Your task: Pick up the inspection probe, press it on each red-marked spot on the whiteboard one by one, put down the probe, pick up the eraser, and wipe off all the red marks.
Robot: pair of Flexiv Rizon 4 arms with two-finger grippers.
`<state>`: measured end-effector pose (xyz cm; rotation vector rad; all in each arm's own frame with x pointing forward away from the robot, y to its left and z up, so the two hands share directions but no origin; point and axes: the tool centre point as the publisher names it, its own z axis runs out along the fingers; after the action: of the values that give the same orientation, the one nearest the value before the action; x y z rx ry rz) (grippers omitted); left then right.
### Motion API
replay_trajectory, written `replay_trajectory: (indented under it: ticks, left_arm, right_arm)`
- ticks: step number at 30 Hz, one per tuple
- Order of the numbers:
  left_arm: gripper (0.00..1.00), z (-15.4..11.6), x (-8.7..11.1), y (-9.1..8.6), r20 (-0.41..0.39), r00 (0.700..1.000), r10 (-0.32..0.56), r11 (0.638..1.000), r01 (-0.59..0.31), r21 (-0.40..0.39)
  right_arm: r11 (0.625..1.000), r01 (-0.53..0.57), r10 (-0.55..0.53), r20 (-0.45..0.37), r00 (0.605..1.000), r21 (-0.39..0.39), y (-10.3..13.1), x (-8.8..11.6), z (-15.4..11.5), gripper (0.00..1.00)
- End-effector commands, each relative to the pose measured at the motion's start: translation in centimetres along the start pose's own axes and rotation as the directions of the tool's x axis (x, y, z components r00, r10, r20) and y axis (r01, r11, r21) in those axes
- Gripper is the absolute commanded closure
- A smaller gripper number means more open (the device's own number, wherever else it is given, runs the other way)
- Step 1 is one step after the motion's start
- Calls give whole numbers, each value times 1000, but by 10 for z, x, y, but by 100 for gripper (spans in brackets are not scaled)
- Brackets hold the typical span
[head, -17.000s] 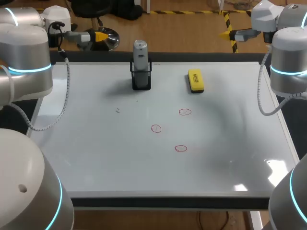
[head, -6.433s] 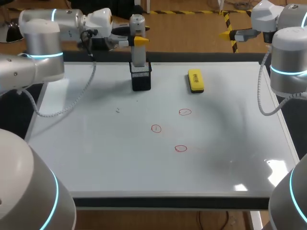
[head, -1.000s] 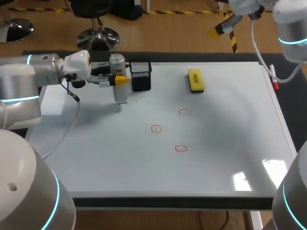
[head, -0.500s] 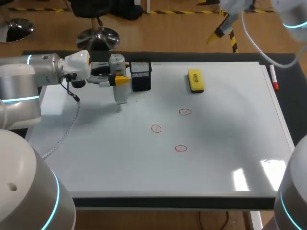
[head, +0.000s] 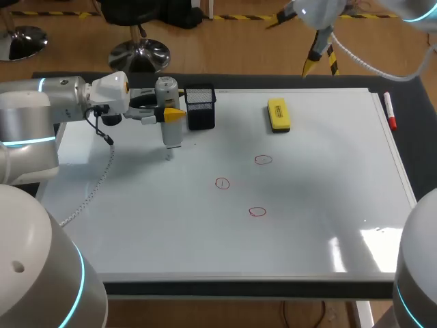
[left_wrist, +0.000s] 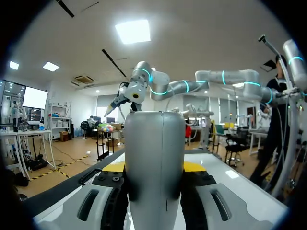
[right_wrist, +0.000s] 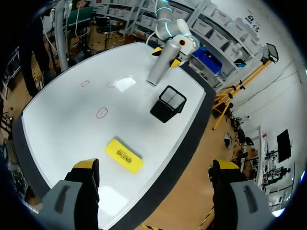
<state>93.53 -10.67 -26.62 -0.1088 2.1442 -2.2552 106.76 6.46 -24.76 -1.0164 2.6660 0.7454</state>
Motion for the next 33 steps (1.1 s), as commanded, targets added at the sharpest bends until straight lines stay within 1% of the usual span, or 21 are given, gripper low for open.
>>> replay_trajectory:
  ticks: [1, 4, 9, 14, 18, 20, 22, 24, 26, 27, 29, 33]
  left_arm:
    - [100, 0, 0, 0, 0, 1000, 1, 1000, -1, 1]
    - [100, 0, 0, 0, 0, 1000, 1, 1000, -1, 1]
    - [100, 0, 0, 0, 0, 1000, 1, 1000, -1, 1]
    - [100, 0, 0, 0, 0, 1000, 1, 1000, -1, 1]
    - [100, 0, 0, 0, 0, 1000, 1, 1000, -1, 1]
    - [100, 0, 0, 0, 0, 1000, 1, 1000, -1, 1]
    - [100, 0, 0, 0, 0, 1000, 1, 1000, -1, 1]
    - [100, 0, 0, 0, 0, 1000, 1, 1000, -1, 1]
    - [100, 0, 0, 0, 0, 1000, 1, 1000, -1, 1]
    - [100, 0, 0, 0, 0, 1000, 1, 1000, -1, 1]
    - [100, 0, 0, 0, 0, 1000, 1, 1000, -1, 1]
    - [100, 0, 0, 0, 0, 1000, 1, 1000, -1, 1]
  right_arm:
    - [998, 58, -50, -185, 981, 36, 2, 0, 7, 0]
    - [992, 109, -95, -202, 975, 58, 2, 3, 12, 0]
    - [977, 192, -170, -205, 964, 94, 3, 8, 17, 0]
    - [948, 290, -257, -221, 941, 130, 1, 18, 22, 0]
    - [932, 337, -304, -217, 928, 136, 4, 24, 25, 0]
    - [913, 380, -345, -215, 914, 150, 5, 28, 27, 0]
    - [900, 408, -371, -220, 902, 153, 5, 33, 29, 0]
    - [896, 416, -380, -219, 899, 153, 5, 36, 31, 0]
    - [881, 447, -409, -224, 884, 156, 6, 40, 33, 0]
    - [881, 448, -410, -225, 884, 154, 7, 41, 33, 0]
    - [866, 478, -439, -238, 867, 147, 8, 45, 35, 0]
    - [861, 491, -455, -234, 859, 128, 10, 48, 39, 0]
